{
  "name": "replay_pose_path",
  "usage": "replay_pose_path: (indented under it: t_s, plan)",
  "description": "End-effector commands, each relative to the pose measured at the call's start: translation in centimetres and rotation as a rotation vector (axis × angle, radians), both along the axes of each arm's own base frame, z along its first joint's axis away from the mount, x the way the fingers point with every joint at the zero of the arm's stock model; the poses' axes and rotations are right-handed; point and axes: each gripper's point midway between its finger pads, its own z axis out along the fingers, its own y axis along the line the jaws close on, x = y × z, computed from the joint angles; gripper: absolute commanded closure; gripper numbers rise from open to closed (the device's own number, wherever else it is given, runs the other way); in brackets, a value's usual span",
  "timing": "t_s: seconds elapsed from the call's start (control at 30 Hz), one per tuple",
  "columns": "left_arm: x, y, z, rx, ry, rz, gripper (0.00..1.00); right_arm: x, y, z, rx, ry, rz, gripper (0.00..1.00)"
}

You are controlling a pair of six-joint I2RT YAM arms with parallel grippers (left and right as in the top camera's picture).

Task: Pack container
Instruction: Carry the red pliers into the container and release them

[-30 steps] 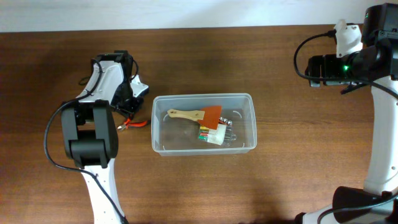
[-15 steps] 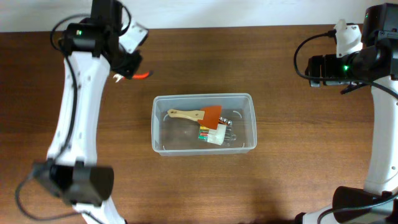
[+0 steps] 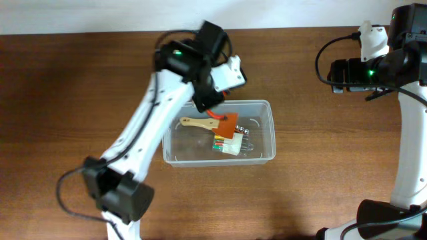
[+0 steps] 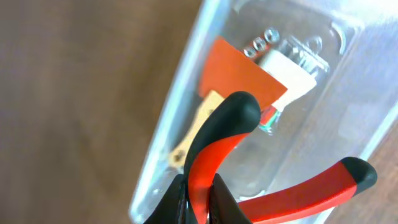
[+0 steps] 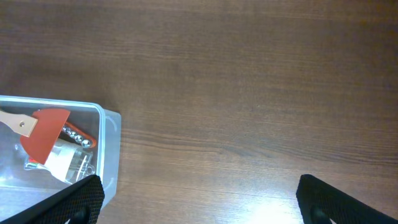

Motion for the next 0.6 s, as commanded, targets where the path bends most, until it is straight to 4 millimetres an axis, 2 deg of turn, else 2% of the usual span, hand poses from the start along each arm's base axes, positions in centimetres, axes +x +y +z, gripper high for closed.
replay_pose_path:
  t_s: [0.0,0.1,0.4,0.5,0.57]
  plan:
    - [-0.3,-0.1,-5.0,0.044,0.115,0.008,0.98,0.1,-0.2,-0.2,-0.003,0.006,-0.006,0.01]
    - [-0.4,0.0,-7.9,0.071,0.182,0.067,0.98,0.1,-0.2,-0.2,-0.003,0.006,-0.006,0.01]
    - [-1.2,0.2,-12.6,0.107,0.268,0.071,0.98,0.1,-0.2,-0.2,-0.003,0.006,-0.006,0.01]
    - [-1.9,0.5,-13.3,0.124,0.295,0.072,0.75,0.1,-0.2,-0.2,-0.003,0.006,-0.006,0.01]
    - [-2.1,0.7,-13.4,0.131,0.300,0.073,0.67,0.1,-0.2,-0.2,-0.003,0.006,-0.006,0.01]
